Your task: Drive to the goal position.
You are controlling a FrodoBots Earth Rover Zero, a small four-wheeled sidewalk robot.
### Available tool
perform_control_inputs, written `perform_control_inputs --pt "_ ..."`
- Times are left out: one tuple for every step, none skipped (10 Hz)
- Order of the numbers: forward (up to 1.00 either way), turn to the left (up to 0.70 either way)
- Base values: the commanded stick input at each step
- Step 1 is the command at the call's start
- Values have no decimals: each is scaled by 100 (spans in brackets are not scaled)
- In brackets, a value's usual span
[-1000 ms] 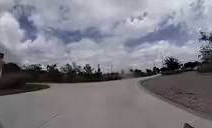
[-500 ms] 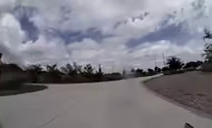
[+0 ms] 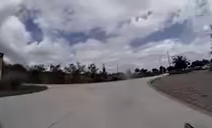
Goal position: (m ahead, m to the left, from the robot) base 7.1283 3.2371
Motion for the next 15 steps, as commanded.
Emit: perform_control_inputs --pt "69 14" --pt "69 14" --pt "69 14" --pt "69 14" --pt "69 14" --pt "69 14" --pt "69 14" --pt "69 14" --pt "69 14" --pt "69 14" --pt "69 14" --pt "69 14" --pt "69 14" --pt "69 14" --pt "69 14"
